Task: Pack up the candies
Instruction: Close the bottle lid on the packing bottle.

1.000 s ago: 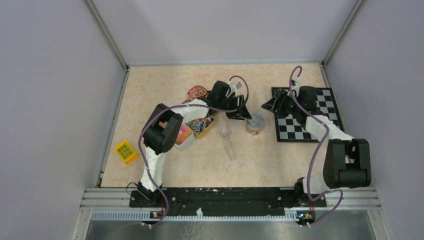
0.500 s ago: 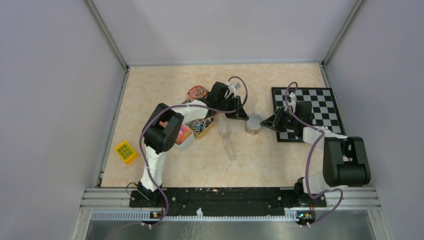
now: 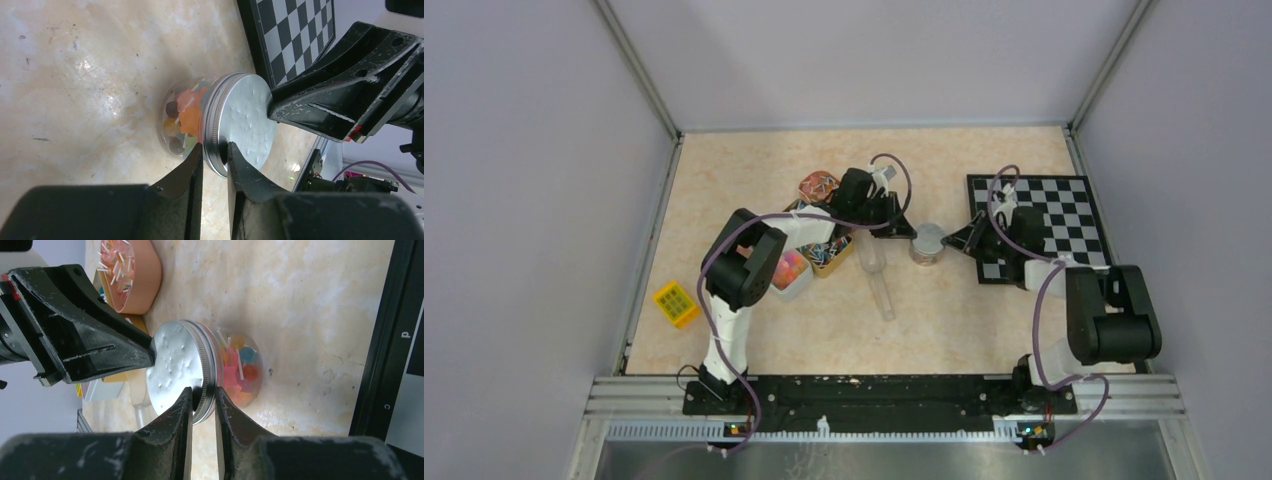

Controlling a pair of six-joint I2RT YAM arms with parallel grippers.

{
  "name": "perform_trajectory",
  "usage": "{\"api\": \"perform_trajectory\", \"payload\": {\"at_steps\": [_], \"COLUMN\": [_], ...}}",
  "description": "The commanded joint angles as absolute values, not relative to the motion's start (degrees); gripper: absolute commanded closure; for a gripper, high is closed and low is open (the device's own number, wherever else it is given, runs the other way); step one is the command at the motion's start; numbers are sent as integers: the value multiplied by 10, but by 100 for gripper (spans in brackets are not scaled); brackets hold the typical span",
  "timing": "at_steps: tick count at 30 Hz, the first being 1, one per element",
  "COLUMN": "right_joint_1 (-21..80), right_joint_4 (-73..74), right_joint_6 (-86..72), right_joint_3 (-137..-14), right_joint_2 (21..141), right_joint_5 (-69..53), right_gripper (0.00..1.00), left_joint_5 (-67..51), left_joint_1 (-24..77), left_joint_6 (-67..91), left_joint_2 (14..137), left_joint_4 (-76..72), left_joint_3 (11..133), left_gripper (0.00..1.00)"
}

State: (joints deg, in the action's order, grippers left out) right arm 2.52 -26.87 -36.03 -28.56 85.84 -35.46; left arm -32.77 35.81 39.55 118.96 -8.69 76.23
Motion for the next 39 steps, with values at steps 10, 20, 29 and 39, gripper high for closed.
{"api": "perform_trajectory", "payload": {"at_steps": [10, 20, 29, 39], "right_joint_1": [21, 55, 55, 48], "right_joint_4": [51, -124, -173, -111], "right_joint_6": [-257, -349, -345, -325], "right_joint_3": [-477, -398, -351, -409], "right_joint_2": [796, 840, 940, 911], "right_joint_5": [-320, -457, -408, -391], "right_gripper": [85, 100, 100, 100], "left_joint_5": [-269, -277, -278, -287], "left_joint_1": [372, 370, 370, 354], "left_joint_6": [371, 376, 383, 369], "left_joint_2": [1204, 1218, 1235, 1218], "left_joint_4": [33, 33, -20, -17], "left_joint_3": [789, 802, 748, 778], "left_gripper": [57, 65, 74, 68]}}
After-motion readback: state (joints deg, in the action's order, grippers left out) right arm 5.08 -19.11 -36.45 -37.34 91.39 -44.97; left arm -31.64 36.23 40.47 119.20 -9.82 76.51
